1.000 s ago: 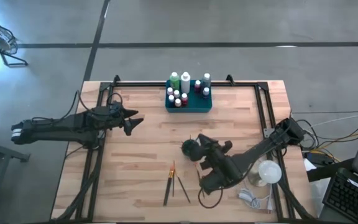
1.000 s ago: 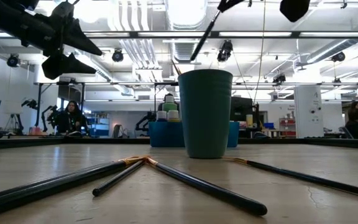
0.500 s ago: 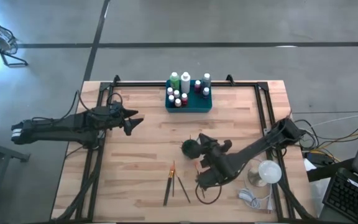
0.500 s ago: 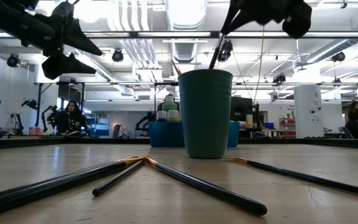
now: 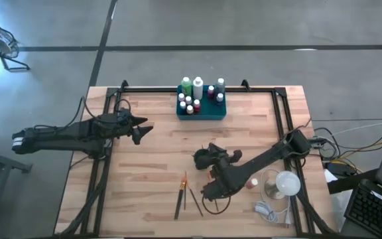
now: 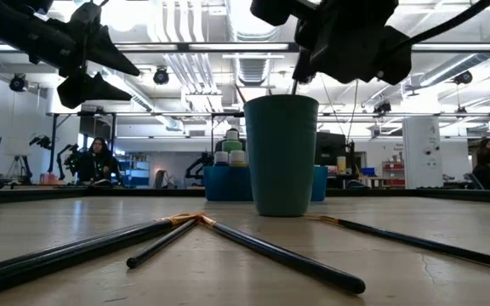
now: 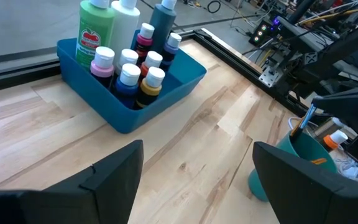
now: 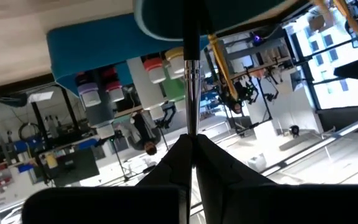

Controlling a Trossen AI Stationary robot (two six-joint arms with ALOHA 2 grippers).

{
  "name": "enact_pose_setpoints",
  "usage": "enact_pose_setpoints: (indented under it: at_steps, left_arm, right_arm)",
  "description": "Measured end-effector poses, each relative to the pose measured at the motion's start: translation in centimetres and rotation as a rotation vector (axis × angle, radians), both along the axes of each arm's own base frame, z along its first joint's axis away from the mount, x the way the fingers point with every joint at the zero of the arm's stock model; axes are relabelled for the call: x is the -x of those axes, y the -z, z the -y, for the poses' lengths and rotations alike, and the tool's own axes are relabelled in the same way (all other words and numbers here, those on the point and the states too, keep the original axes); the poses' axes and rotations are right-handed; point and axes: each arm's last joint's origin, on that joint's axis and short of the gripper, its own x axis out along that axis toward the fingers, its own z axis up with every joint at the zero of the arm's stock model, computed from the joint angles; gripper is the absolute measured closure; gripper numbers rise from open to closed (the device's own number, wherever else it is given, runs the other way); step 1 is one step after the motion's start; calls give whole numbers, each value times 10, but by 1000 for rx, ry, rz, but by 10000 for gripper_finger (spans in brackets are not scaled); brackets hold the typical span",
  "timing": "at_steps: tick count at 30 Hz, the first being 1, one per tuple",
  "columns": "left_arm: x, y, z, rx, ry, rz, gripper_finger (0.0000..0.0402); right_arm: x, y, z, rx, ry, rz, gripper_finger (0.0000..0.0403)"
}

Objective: Pick & Place Paint Supplies
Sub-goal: Put the white paint brush into the green cup

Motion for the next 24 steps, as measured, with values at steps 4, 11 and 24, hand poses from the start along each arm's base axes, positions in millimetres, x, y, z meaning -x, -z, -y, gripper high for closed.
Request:
enact_pose_setpoints:
  at_steps: [4,11,24]
  left_arm:
    - [0,0,0,0,0,0,94]
    - [0,0,0,0,0,0,94]
    - [0,0,0,0,0,0,94]
  right_arm:
    - [-3,7,-1,4,-2,-10,395]
    - [-5,13,-3,9,-8,-20,395]
    - [-5,13,-7,-6,-10,3,380]
